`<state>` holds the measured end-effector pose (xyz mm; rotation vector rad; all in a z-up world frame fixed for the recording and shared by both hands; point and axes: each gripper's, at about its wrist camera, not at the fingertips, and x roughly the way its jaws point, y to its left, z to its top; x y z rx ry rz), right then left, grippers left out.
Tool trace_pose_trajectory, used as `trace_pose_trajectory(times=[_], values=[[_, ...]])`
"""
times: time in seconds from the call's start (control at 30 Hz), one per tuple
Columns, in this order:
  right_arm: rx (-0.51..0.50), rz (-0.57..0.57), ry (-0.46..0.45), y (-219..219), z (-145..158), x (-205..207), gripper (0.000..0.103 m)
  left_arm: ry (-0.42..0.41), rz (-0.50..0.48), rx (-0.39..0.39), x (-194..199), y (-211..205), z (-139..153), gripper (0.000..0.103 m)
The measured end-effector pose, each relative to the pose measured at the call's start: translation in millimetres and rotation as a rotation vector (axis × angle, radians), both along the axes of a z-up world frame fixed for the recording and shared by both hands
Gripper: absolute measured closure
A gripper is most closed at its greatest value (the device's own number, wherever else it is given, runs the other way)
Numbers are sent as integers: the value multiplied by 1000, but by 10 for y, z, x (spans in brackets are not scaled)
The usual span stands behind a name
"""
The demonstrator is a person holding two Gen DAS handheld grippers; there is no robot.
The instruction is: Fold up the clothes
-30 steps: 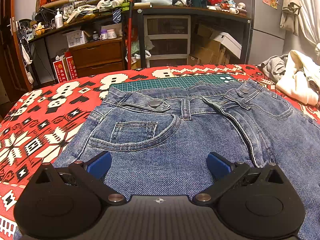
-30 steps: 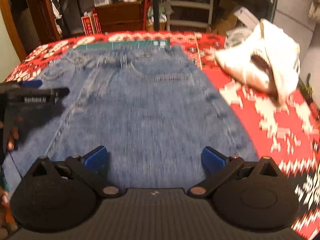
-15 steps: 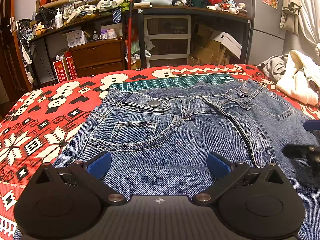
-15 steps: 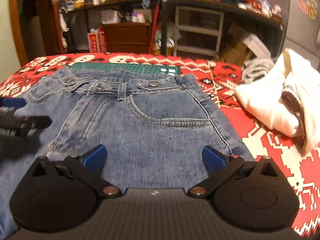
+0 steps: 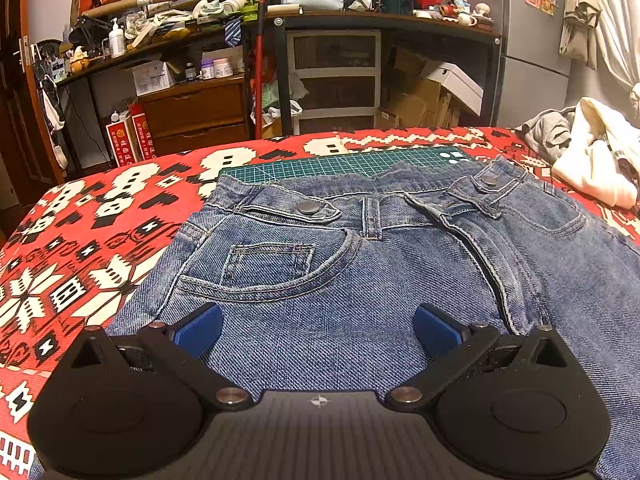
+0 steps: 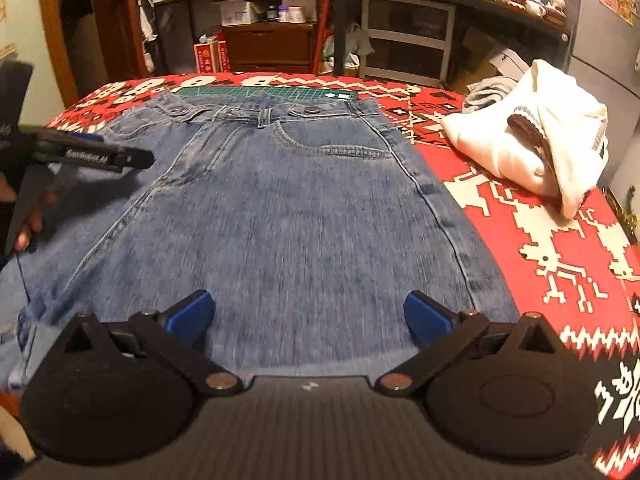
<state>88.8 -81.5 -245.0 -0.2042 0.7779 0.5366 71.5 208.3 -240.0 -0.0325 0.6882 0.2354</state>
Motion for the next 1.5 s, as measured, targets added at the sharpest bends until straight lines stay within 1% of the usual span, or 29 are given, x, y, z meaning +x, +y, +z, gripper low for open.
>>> trace_pose_trajectory(times=[0.07, 0.13, 0.23, 0.3, 0.4, 0.47, 0.5, 0.6, 0.67, 0.73, 0.87, 0.9, 0.97, 1.0, 1.03, 1.1, 1.17, 1.2, 1.23, 1.27, 1.3, 1.33, 1.4, 1.5], values=[[8, -3, -13, -13, -9, -27, 0, 10, -9, 4, 3, -1, 13, 0], [15, -5, -23, -21, -17, -36, 0, 52, -42, 23, 12, -3, 70, 0], [22, -7, -32, -30, -25, -40, 0, 66, -68, -6, -65, 13, 203, 1], [26, -8, -38, -33, -32, -45, 0, 53, -95, -34, -162, 2, 255, 2], [27, -8, -38, -36, -33, -43, 0, 109, -117, -60, -262, -19, 205, 16], [28, -8, -38, -39, -35, -40, 0, 126, -133, -24, -405, -52, 139, 15], [30, -7, -39, -42, -36, -40, 0, 122, -142, -10, -474, -63, 137, 14], [36, -10, -42, -45, -39, -42, 0, 142, -135, -34, -712, -15, 137, 11], [37, -12, -47, -42, -45, -50, 0, 157, -120, -68, -865, 60, 129, 5], [38, -12, -48, -45, -48, -50, 0, 175, -103, -80, -1024, 131, 118, 0], [41, -11, -52, -46, -51, -53, 0, 207, -74, -81, -1250, 206, 162, 1], [41, -12, -53, -48, -52, -55, 0, 215, -74, -72, -1279, 205, 187, 5], [41, -13, -53, -49, -53, -56, 0, 202, -61, -95, -1272, 224, 284, 25], [41, -13, -53, -48, -53, -54, 0, 192, -55, -106, -1263, 235, 336, 39], [40, -14, -53, -47, -53, -54, 0, 155, -48, -110, -1218, 251, 415, 44], [41, -14, -54, -47, -52, -54, 0, 75, -32, -104, -1077, 271, 575, 46], [40, -13, -54, -47, -51, -57, 0, 31, -23, -104, -842, 275, 657, 54], [41, -13, -54, -48, -51, -58, 0, 25, -27, -114, -698, 277, 656, 67], [41, -12, -54, -49, -51, -58, 0, 31, -28, -122, -549, 284, 633, 77], [41, -12, -53, -50, -51, -57, 0, 46, -27, -129, -409, 283, 587, 81], [41, -11, -53, -50, -51, -56, 0, 68, -28, -138, -292, 281, 522, 86], [41, -11, -53, -49, -52, -58, 0, 91, -28, -146, -179, 278, 457, 88], [43, -11, -55, -50, -52, -62, 0, 140, -23, -151, -69, 264, 323, 88], [47, -11, -59, -57, -58, -65, 0, 126, -33, -141, -205, 270, 261, 88]])
